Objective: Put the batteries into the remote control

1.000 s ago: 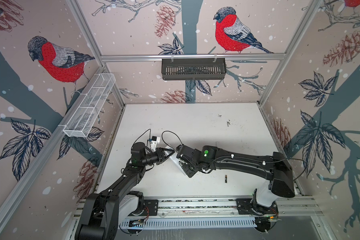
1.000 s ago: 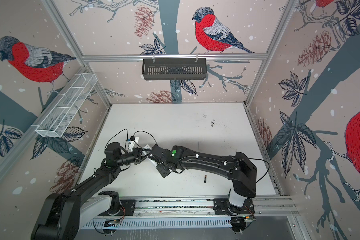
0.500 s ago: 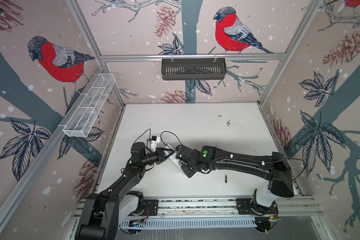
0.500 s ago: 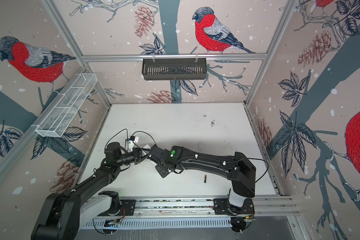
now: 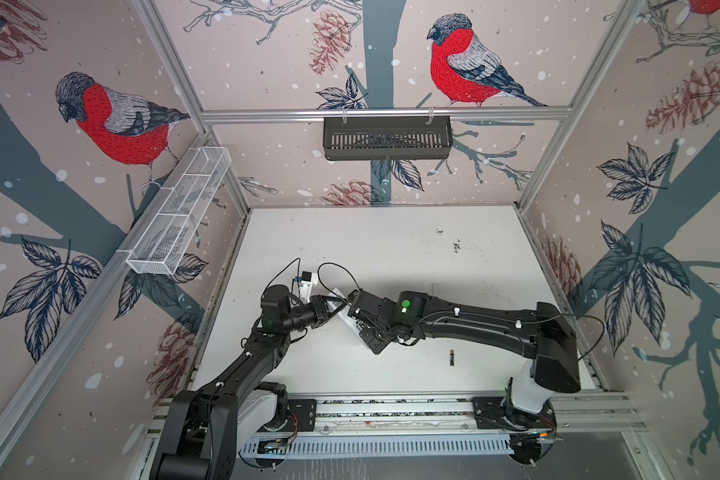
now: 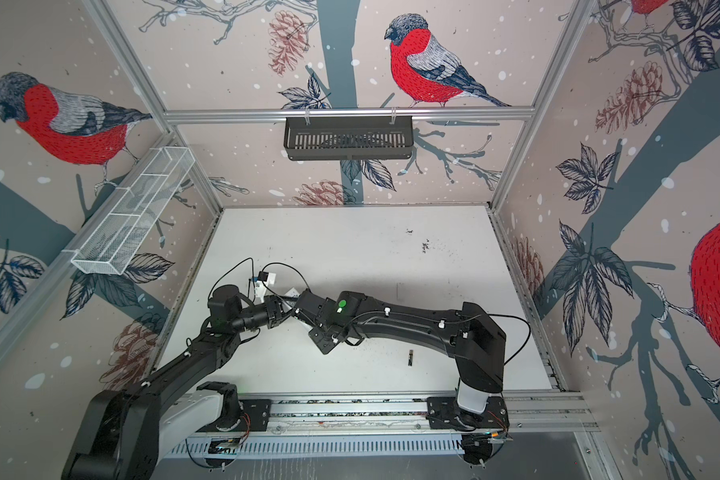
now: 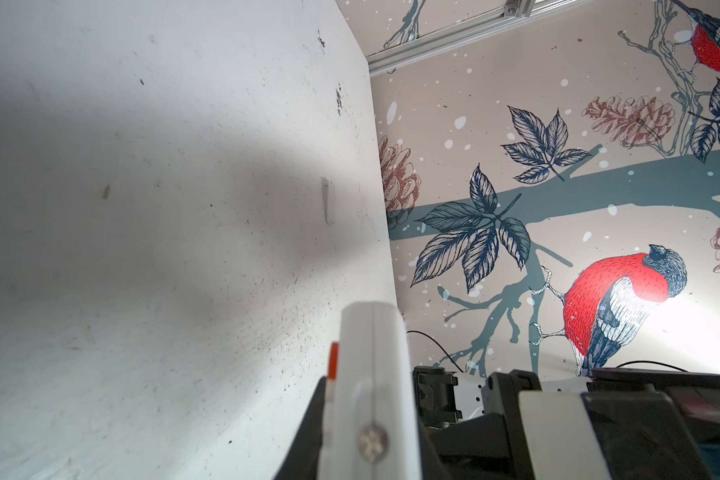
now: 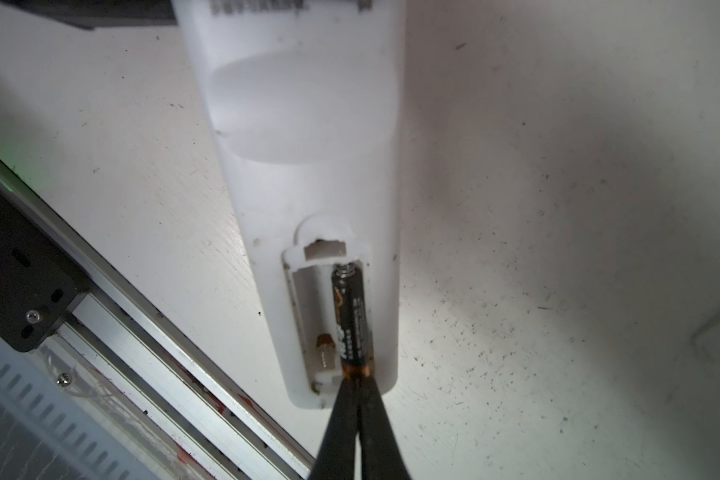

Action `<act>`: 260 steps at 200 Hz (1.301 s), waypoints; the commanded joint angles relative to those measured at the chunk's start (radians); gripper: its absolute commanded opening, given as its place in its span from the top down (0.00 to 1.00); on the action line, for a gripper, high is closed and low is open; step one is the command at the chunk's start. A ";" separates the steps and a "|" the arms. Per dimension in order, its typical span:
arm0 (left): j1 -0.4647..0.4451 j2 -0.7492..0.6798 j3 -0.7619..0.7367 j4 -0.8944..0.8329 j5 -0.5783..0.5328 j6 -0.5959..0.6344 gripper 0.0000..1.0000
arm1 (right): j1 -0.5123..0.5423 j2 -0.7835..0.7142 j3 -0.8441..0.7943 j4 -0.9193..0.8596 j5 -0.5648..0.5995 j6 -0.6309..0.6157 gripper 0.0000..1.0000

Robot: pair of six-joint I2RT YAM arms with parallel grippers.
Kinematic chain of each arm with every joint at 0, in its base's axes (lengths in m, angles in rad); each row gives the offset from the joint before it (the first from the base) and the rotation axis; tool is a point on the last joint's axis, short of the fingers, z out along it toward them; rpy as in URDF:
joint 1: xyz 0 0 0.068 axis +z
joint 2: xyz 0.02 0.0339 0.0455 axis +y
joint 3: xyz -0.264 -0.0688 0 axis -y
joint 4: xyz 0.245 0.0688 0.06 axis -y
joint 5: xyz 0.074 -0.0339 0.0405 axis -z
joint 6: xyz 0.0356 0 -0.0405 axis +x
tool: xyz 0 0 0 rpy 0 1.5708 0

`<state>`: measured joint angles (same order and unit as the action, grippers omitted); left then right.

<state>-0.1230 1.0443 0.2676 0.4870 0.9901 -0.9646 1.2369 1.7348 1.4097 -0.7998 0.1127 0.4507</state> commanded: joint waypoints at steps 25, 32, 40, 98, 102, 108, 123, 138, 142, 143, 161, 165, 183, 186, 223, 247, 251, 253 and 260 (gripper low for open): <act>0.000 -0.005 0.000 0.103 0.092 -0.070 1.00 | -0.005 0.019 -0.002 0.043 -0.017 -0.021 0.93; 0.000 -0.004 -0.001 0.111 0.095 -0.075 1.00 | -0.007 0.022 -0.003 0.049 -0.022 -0.022 0.93; 0.000 -0.002 -0.002 0.120 0.099 -0.079 1.00 | -0.008 0.024 -0.003 0.055 -0.026 -0.026 0.93; 0.001 -0.002 -0.005 0.151 0.119 -0.101 1.00 | -0.033 0.042 -0.006 0.102 -0.050 -0.047 0.92; 0.000 -0.001 -0.007 0.153 0.119 -0.102 1.00 | -0.034 0.044 -0.006 0.105 -0.052 -0.048 0.93; 0.002 -0.004 -0.007 0.155 0.120 -0.105 1.00 | -0.036 0.047 -0.004 0.108 -0.054 -0.051 0.92; 0.001 -0.001 -0.008 0.162 0.122 -0.109 1.00 | -0.036 0.055 0.003 0.113 -0.058 -0.056 0.92; 0.001 -0.002 -0.010 0.167 0.124 -0.113 1.00 | -0.039 0.061 0.004 0.122 -0.065 -0.059 0.92; 0.001 -0.002 -0.011 0.169 0.124 -0.114 1.00 | -0.039 0.063 0.006 0.124 -0.067 -0.058 0.92; 0.001 -0.002 -0.012 0.169 0.124 -0.114 1.00 | -0.039 0.063 0.006 0.124 -0.067 -0.059 0.92; 0.001 -0.005 -0.013 0.176 0.125 -0.119 1.00 | -0.040 0.070 0.008 0.135 -0.073 -0.063 0.92; 0.001 -0.005 -0.013 0.175 0.125 -0.119 1.00 | -0.040 0.072 0.008 0.137 -0.072 -0.062 0.92; 0.001 -0.006 -0.014 0.177 0.127 -0.120 1.00 | -0.043 0.078 0.009 0.145 -0.074 -0.066 0.92; 0.001 -0.006 -0.014 0.176 0.127 -0.119 1.00 | -0.044 0.080 0.009 0.146 -0.076 -0.065 0.92; 0.001 -0.007 -0.015 0.184 0.127 -0.124 1.00 | -0.052 0.096 0.029 0.159 -0.085 -0.076 0.92; 0.001 -0.008 -0.015 0.185 0.129 -0.127 1.00 | -0.055 0.111 0.038 0.172 -0.095 -0.082 0.92; 0.001 -0.008 -0.015 0.185 0.128 -0.125 1.00 | -0.056 0.113 0.038 0.174 -0.096 -0.081 0.92; 0.002 -0.009 -0.015 0.185 0.129 -0.126 1.00 | -0.057 0.114 0.039 0.174 -0.096 -0.082 0.92; 0.001 -0.010 -0.015 0.186 0.127 -0.127 1.00 | -0.059 0.118 0.038 0.179 -0.097 -0.082 0.92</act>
<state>-0.1204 1.0454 0.2451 0.5144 0.9142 -0.9703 1.1828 1.8305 1.4445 -0.7330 0.0513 0.3851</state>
